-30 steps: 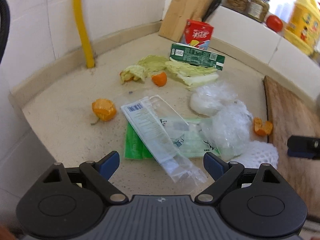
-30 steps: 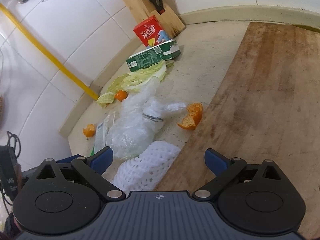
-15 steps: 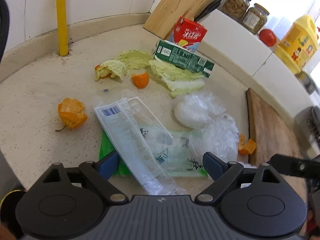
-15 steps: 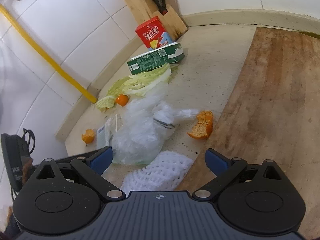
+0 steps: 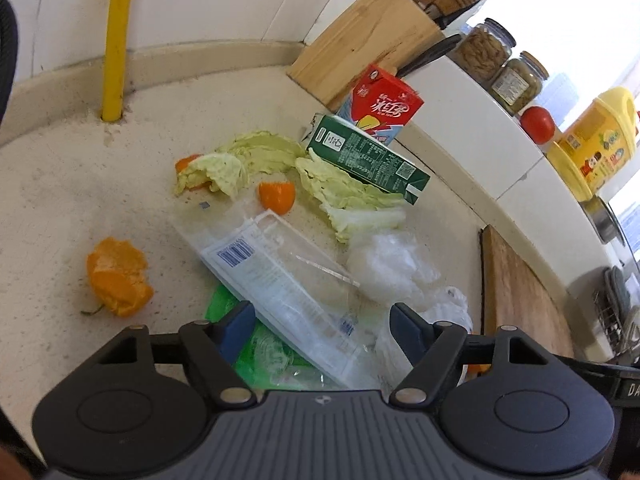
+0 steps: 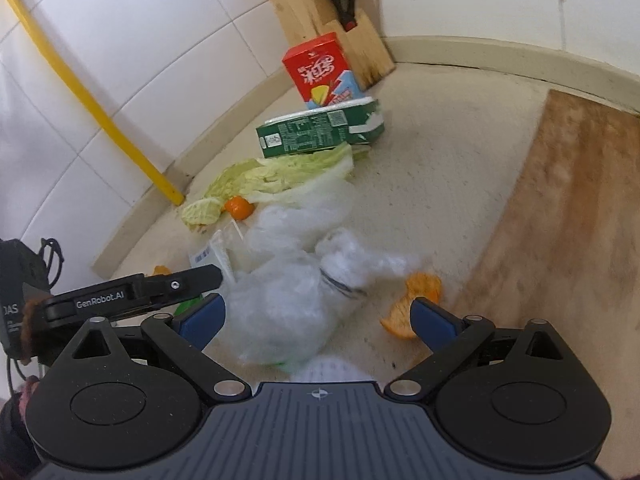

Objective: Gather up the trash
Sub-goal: 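Move the right gripper to the white plastic bag while the left approaches clear packaging, then close the right gripper on the white plastic bag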

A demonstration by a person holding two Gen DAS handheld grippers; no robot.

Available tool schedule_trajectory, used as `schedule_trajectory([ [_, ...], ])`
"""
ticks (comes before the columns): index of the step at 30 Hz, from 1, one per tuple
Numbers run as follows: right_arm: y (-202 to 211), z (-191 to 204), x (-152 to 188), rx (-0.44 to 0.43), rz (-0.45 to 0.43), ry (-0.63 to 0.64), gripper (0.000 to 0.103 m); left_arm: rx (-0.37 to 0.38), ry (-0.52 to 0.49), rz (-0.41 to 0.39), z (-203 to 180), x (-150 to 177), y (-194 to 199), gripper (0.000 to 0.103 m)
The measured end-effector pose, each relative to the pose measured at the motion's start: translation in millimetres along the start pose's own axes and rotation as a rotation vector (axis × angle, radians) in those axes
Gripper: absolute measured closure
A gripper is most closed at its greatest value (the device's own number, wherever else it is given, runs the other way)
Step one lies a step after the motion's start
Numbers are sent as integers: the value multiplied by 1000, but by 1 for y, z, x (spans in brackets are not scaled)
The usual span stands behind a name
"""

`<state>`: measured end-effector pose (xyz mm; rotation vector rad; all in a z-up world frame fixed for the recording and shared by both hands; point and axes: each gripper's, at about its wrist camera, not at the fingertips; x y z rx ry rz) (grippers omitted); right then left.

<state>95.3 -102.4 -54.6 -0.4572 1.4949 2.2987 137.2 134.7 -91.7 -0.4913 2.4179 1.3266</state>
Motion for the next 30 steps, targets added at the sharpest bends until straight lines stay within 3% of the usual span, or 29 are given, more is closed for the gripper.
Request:
schedule_trajectory([
  [8, -29, 5, -15, 3, 57, 21, 2, 13, 54, -14, 4, -19, -12, 26],
  [16, -48, 2, -26, 33, 55, 14, 3, 23, 46, -18, 2, -36, -26, 22],
  [21, -50, -3, -30, 69, 41, 13, 9, 58, 106, -47, 6, -46, -33, 23],
  [23, -48, -7, -32, 77, 31, -6, 20, 51, 104, -55, 4, -49, -37, 26],
  [25, -45, -12, -32, 72, 25, -25, 26, 81, 92, -51, 1, -52, -41, 38],
  [30, -37, -28, -34, 24, 19, -99, 34, 147, 113, -27, -2, -61, -53, 60],
])
Point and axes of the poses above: each gripper's, at about its wrist camera, not at the fingertips, and y roughly against the way its jaws point, z to its left, x to its underside, and after that the axes turned 9 degrees about z, right-handed
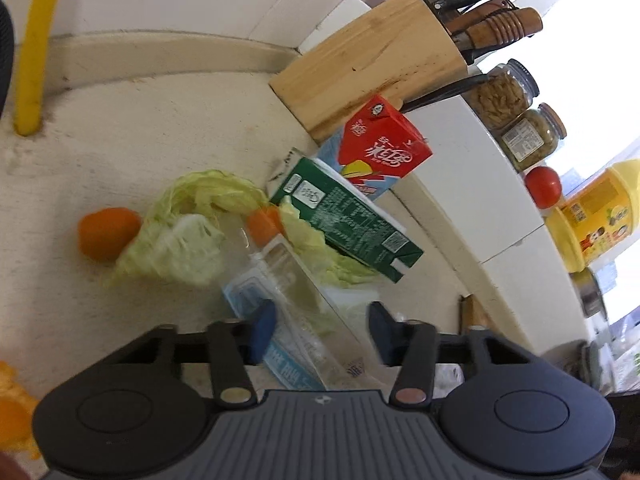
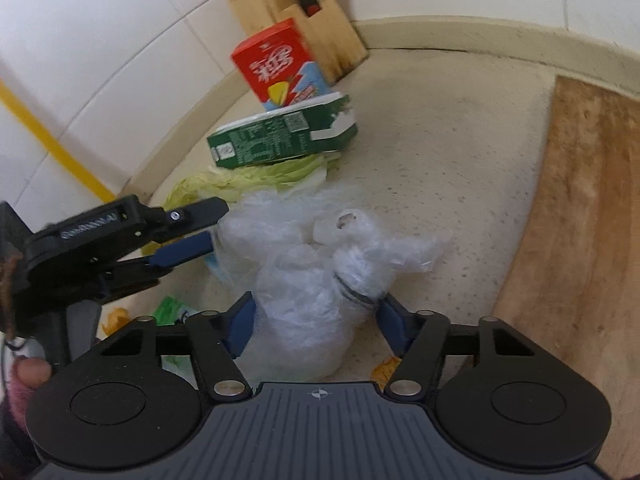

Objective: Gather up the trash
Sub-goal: 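Close the right gripper on the white plastic bag, then close the left gripper on the clear plastic packaging while the right holds the bag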

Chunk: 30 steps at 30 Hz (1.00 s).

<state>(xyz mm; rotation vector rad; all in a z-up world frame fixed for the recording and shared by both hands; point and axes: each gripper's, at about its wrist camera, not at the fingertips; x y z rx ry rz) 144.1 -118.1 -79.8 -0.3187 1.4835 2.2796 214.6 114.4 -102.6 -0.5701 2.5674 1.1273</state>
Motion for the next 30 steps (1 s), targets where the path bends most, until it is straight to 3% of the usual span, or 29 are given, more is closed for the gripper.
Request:
schedule_trajectory([
  [6, 20, -18, 1, -42, -52, -87, 39, 54, 54, 27, 8, -5, 1, 69],
  [13, 36, -33, 12, -118, -104, -179, 40, 89, 90, 23, 24, -1, 17, 69],
  [26, 50, -42, 18, -170, -139, -210, 40, 201, 128, -17, 27, -1, 53, 71],
  [30, 50, -42, 18, -175, -134, -207, 40, 152, 116, -8, 27, -1, 54, 71],
])
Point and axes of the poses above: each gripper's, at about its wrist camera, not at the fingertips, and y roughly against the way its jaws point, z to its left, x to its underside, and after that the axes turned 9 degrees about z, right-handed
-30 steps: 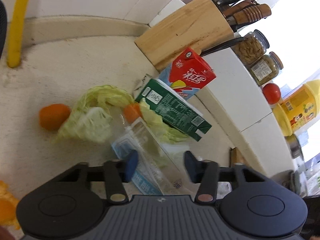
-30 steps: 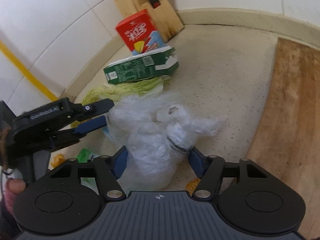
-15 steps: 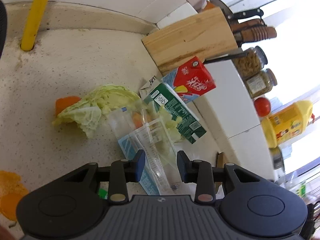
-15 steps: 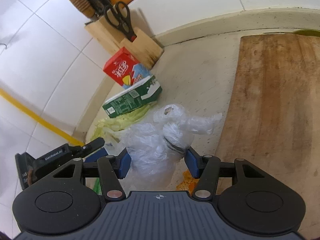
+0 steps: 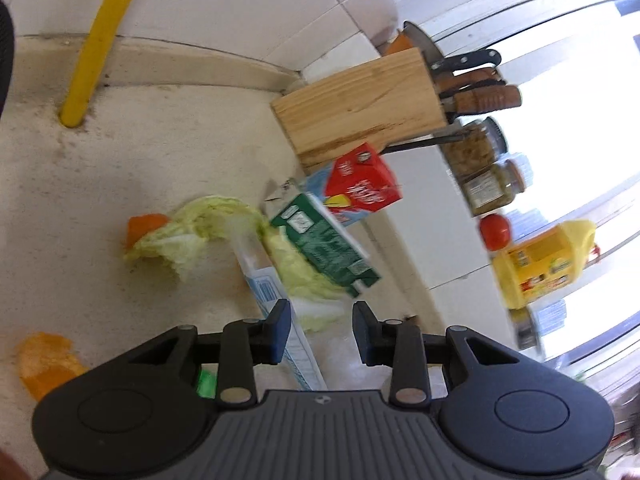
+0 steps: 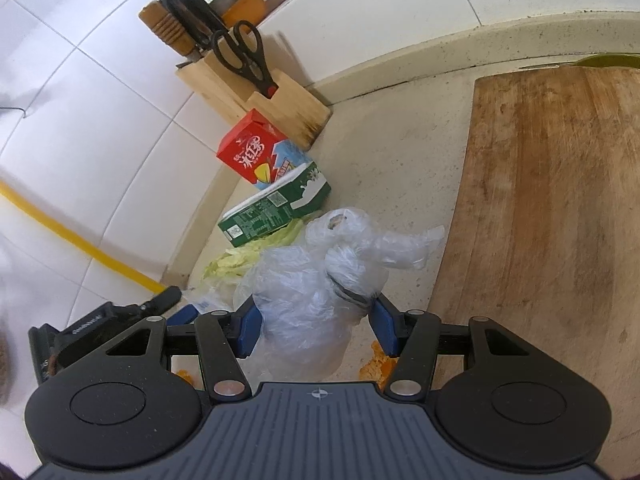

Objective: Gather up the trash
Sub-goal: 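Close the left gripper on the clear plastic packaging while the right holds the bag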

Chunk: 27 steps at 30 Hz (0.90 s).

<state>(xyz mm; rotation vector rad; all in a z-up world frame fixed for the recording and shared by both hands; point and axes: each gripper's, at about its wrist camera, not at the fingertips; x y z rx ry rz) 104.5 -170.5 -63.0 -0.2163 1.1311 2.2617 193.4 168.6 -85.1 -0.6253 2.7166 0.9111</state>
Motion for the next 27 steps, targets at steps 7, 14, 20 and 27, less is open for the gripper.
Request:
schedule_trajectory([
  [7, -2, -4, 3, -19, 17, -4, 40, -112, 77, 66, 14, 10, 13, 51],
  [14, -11, -12, 3, -41, 40, -19, 40, -126, 115, 34, 17, 9, 10, 37],
  [20, -12, -7, 3, -47, 45, -5, 40, -69, 129, 24, 15, 3, -32, 39],
  [27, -17, -14, 4, -10, 45, -23, 41, -86, 68, 41, 3, 4, -38, 88],
])
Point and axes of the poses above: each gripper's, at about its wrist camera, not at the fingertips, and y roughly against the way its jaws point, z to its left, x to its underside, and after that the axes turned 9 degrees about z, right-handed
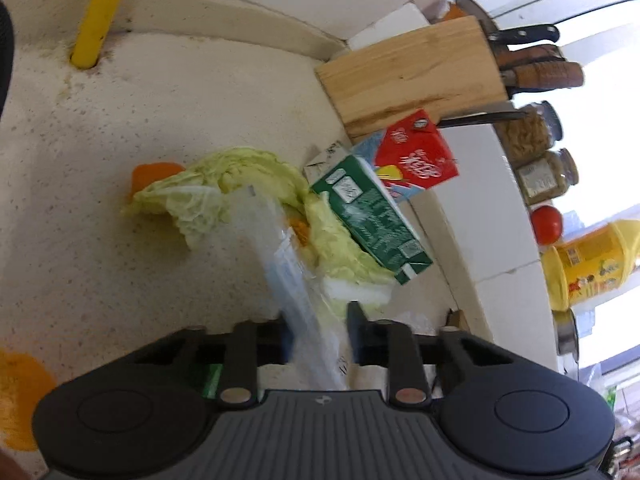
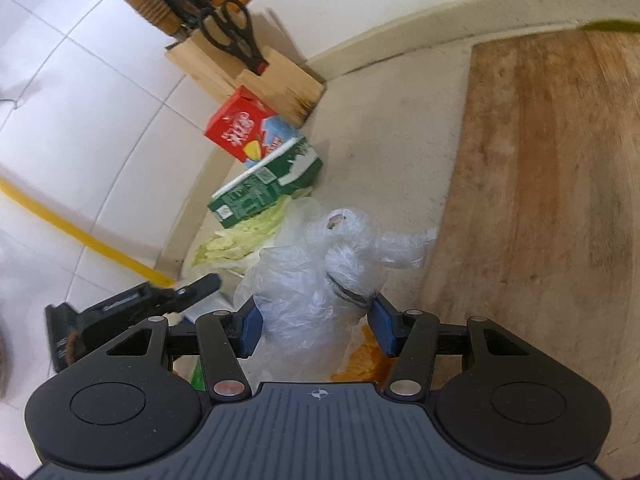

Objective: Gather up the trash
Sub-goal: 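Close the left gripper on the clear plastic packaging while the right holds the bag, then lift the clear packaging with the left gripper while the right lifts the bag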

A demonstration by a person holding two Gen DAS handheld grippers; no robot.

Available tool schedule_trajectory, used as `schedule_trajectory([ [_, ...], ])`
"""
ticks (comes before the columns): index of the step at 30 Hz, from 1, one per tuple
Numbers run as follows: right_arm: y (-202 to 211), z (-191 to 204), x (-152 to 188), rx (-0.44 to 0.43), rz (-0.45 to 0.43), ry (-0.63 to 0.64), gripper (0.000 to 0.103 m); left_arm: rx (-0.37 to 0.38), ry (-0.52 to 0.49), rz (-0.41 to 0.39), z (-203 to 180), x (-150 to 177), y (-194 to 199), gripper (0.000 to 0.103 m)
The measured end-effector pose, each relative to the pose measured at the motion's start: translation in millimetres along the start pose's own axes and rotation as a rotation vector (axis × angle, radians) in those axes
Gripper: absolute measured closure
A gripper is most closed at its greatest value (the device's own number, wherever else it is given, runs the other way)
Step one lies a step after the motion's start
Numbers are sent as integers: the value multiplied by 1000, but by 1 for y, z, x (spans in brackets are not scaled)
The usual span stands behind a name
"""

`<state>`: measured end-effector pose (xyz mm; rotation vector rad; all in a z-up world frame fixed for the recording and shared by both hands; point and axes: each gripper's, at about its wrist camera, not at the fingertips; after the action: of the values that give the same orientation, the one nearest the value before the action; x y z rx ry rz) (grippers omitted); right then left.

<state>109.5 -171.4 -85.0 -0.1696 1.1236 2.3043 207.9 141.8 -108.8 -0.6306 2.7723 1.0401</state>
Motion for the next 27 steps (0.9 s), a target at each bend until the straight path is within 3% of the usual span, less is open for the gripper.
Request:
schedule_trajectory([
  [2, -1, -5, -1, 9, -5, -18, 48, 15, -11, -10, -3, 0, 6, 91],
  [16, 41, -7, -1, -174, -80, -81, 48, 110, -71, -52, -30, 15, 48, 92],
  [27, 55, -7, 4, -212, -82, -56, 48, 121, -125, -95, -49, 38, 75, 91],
])
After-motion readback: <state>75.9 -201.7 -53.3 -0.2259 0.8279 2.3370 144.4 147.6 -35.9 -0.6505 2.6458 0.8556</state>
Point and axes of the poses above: each gripper's, at about its wrist camera, not at the fingertips, and y roughly against the way its jaws point, z to its left, x to its underside, and after that the axes turned 9 degrees about z, right-handed
